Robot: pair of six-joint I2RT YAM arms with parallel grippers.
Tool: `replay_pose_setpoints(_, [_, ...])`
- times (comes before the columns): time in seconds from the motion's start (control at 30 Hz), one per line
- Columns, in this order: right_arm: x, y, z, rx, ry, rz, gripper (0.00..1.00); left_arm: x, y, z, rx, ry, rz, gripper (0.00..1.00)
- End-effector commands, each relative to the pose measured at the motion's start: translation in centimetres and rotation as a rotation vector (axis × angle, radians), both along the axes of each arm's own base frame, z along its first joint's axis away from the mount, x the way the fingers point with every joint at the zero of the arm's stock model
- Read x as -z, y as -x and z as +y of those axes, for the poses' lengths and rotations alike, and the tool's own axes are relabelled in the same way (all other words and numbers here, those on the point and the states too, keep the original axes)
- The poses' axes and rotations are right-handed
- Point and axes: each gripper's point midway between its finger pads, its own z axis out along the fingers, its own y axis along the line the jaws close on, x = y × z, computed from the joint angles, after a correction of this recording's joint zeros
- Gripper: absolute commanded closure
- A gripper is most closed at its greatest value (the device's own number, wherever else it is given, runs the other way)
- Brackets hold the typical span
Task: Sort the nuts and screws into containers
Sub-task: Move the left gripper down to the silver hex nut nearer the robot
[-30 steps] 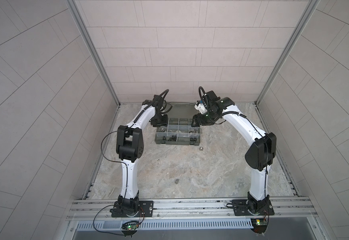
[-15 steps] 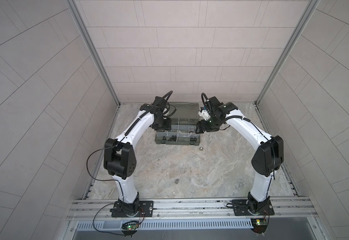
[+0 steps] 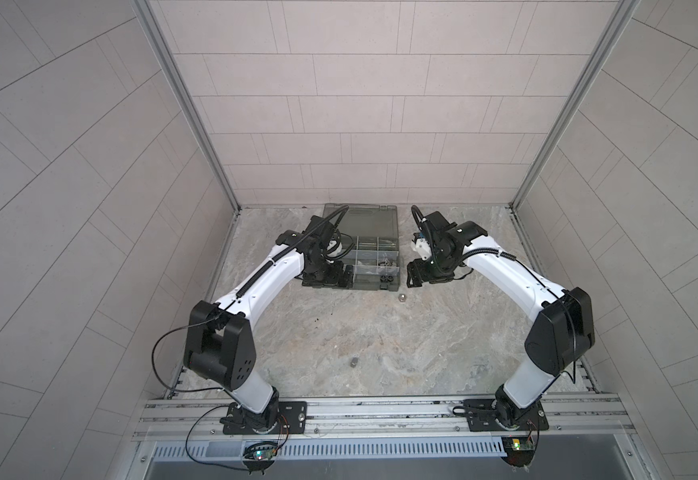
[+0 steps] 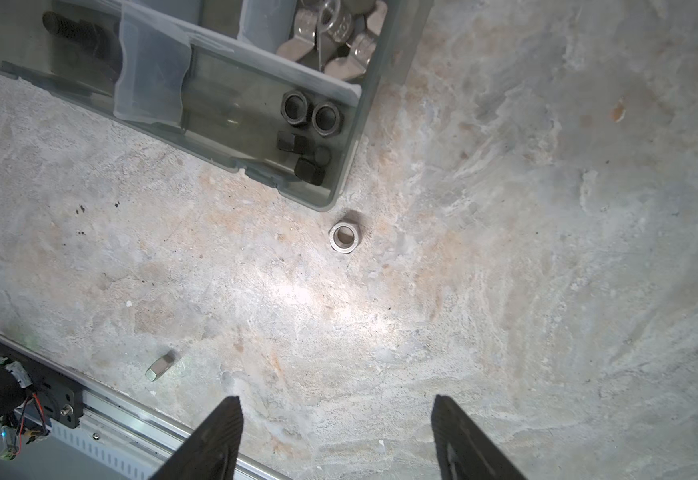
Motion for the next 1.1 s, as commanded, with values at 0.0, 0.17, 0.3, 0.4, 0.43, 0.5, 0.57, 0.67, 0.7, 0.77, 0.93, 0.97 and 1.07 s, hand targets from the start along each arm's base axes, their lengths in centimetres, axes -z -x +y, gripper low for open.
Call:
replay_pose_setpoints(0.0, [-1.1,1.3,-1.4,0.042,0.049,-0.006,0.28,0.5,3.1,-0.7,0.042,-0.002,0.027,0.01])
replay_pose_setpoints(0.17, [-1.8,3.3,-2.8,0.067,0.097,0.004,0.31,1.8,7.7,-1.5,0.112,-0.014,0.029,0.01])
replay_pose_setpoints(0.3, [-2.7,4.9,-4.0,0.103,0.106,-0.022,0.33,3.2,10.5,-0.7,0.120,-0.017,0.022,0.01])
replay_pose_setpoints(0.4, [-3.0,6.2,-4.3,0.107,0.076,-0.040,0.37,2.5,11.1,-1.0,0.131,-0.042,-0.061,0.01])
replay_pose_setpoints(0.43, [-2.9,6.5,-4.4,0.103,0.070,-0.040,0.40,2.3,11.2,-1.0,0.123,-0.053,-0.080,0.01])
replay_pose_setpoints(0.5, [-2.7,7.3,-4.5,0.094,0.061,-0.036,0.43,2.9,11.6,-1.2,0.087,-0.040,-0.081,0.06])
replay_pose_setpoints(0.57, [-2.9,8.1,-4.6,0.079,0.049,-0.030,0.47,4.2,12.3,-1.3,0.050,-0.037,-0.065,0.13])
replay_pose_setpoints(0.67, [-3.4,9.2,-4.8,0.059,0.027,-0.050,0.47,5.5,13.2,-1.2,-0.006,-0.057,-0.077,0.17])
replay_pose_setpoints(0.7, [-3.6,9.6,-4.9,0.052,0.016,-0.058,0.47,5.8,13.5,-1.4,-0.016,-0.050,-0.087,0.18])
replay_pose_setpoints(0.77, [-3.8,10.1,-4.9,0.042,-0.009,-0.079,0.47,6.4,14.0,-1.7,-0.028,-0.047,-0.112,0.20])
replay_pose_setpoints(0.93, [-3.8,11.1,-5.1,0.055,-0.055,-0.129,0.47,8.6,14.6,-1.4,-0.044,-0.091,-0.111,0.25])
replay_pose_setpoints(0.97, [-3.9,11.4,-5.2,0.057,-0.062,-0.135,0.47,8.8,14.6,-1.6,-0.038,-0.089,-0.110,0.27])
replay_pose_setpoints(1.07, [-4.0,12.1,-6.0,0.057,-0.056,-0.169,0.47,9.3,14.7,-2.1,-0.021,-0.106,-0.117,0.28])
